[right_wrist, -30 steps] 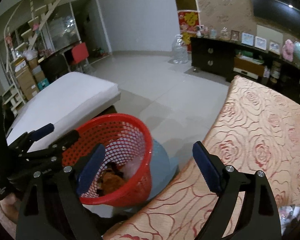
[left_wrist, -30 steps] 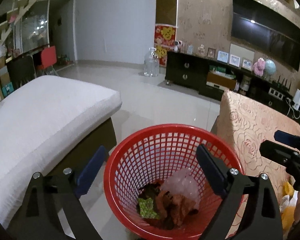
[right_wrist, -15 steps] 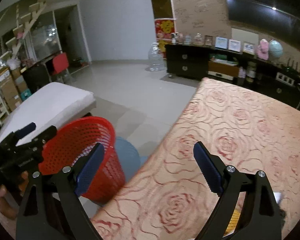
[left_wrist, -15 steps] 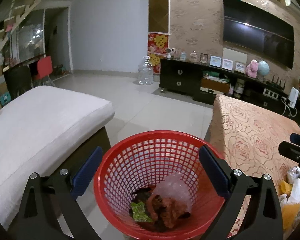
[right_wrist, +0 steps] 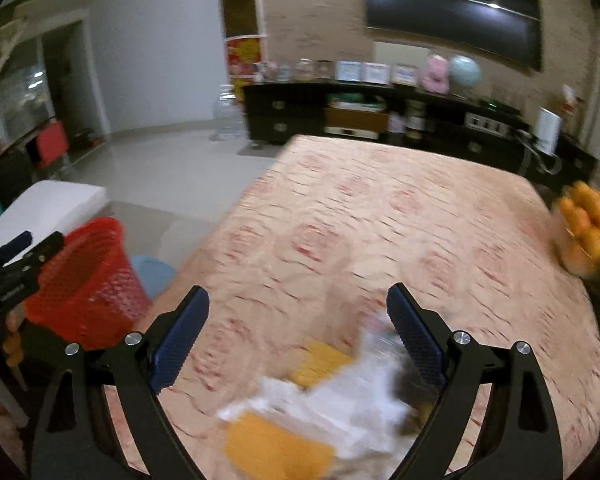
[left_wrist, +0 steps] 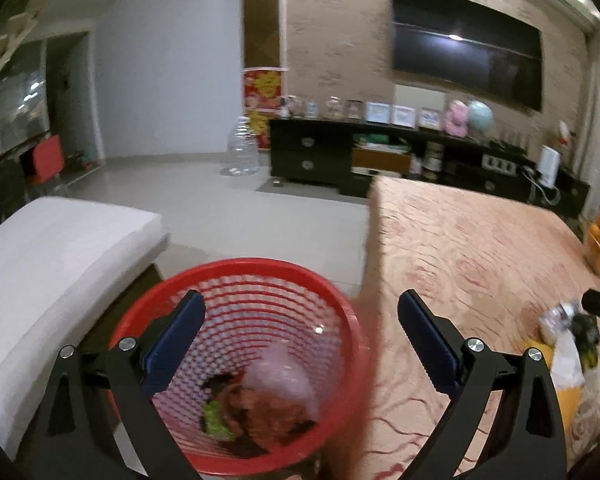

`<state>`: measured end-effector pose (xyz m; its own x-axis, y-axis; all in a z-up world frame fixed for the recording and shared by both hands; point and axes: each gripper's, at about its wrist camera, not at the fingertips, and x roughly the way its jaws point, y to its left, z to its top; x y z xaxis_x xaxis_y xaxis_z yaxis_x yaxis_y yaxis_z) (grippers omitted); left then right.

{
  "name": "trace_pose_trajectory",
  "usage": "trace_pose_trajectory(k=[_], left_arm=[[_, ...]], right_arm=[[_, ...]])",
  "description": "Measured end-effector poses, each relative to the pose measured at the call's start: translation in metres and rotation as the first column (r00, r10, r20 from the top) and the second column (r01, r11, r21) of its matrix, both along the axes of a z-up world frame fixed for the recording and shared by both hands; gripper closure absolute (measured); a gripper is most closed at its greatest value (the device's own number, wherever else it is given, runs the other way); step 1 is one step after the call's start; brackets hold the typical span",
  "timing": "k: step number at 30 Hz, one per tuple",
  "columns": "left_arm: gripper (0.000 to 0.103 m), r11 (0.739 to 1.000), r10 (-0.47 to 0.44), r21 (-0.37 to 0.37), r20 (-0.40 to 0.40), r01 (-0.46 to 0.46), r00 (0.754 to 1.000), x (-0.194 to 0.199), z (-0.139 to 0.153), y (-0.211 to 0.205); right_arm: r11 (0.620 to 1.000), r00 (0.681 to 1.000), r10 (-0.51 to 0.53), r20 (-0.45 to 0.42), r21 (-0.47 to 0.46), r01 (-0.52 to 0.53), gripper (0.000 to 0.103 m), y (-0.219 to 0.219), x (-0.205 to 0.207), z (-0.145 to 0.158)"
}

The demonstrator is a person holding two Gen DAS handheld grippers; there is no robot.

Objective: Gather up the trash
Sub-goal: 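Move both open tools back toward the trash on the table, then grasp the yellow foam net sleeve with the left tool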

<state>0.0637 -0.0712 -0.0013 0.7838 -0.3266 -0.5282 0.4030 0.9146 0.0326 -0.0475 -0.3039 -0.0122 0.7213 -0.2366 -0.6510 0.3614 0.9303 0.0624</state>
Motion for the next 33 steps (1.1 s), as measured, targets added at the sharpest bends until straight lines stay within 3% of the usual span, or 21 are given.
trace_pose_trajectory(k=[5,9,12,14,17,22,25,29,33], left_arm=[[0.010,0.990,-0.136,0.046,0.004,0.136,0.991,-0.023,-0.010,-0.039],[0.010,0.955,-0.288,0.061,-0.050,0.291,0.956,-0.045,-0.027,-0.072],[0.010,0.906,-0.412,0.059,-0.101,0.418,0.906,-0.065,-0.041,-0.097],[0.010,0.862,-0.495,0.045,-0.142,0.505,0.857,-0.082,-0.052,-0.115],[0.010,0.812,-0.565,0.049,-0.185,0.582,0.804,-0.103,-0.067,-0.137],[0.010,0.757,-0.616,0.096,-0.226,0.646,0.755,-0.125,-0.089,-0.162],[0.010,0.737,-0.632,0.105,-0.240,0.667,0.737,-0.130,-0.096,-0.168],[0.011,0.735,-0.626,0.124,-0.255,0.667,0.737,-0.132,-0.106,-0.175],[0.029,0.743,-0.610,0.122,-0.278,0.658,0.742,-0.124,-0.111,-0.176]], right_arm=[[0.994,0.994,-0.105,-0.023,0.025,0.106,0.015,-0.031,-0.029,-0.012],[0.987,0.988,-0.154,-0.025,0.033,0.155,0.015,-0.049,-0.044,-0.016],[0.982,0.983,-0.179,-0.031,0.052,0.180,0.015,-0.061,-0.051,-0.020],[0.979,0.981,-0.192,-0.036,0.061,0.194,0.015,-0.066,-0.055,-0.023],[0.978,0.980,-0.195,-0.031,0.065,0.196,0.015,-0.068,-0.060,-0.023],[0.979,0.980,-0.195,-0.030,0.050,0.197,0.015,-0.068,-0.062,-0.022],[0.980,0.981,-0.192,-0.032,0.047,0.193,0.015,-0.068,-0.063,-0.024],[0.980,0.981,-0.190,-0.031,0.050,0.192,0.015,-0.068,-0.064,-0.024],[0.980,0.981,-0.192,-0.024,0.047,0.193,0.015,-0.070,-0.066,-0.024]])
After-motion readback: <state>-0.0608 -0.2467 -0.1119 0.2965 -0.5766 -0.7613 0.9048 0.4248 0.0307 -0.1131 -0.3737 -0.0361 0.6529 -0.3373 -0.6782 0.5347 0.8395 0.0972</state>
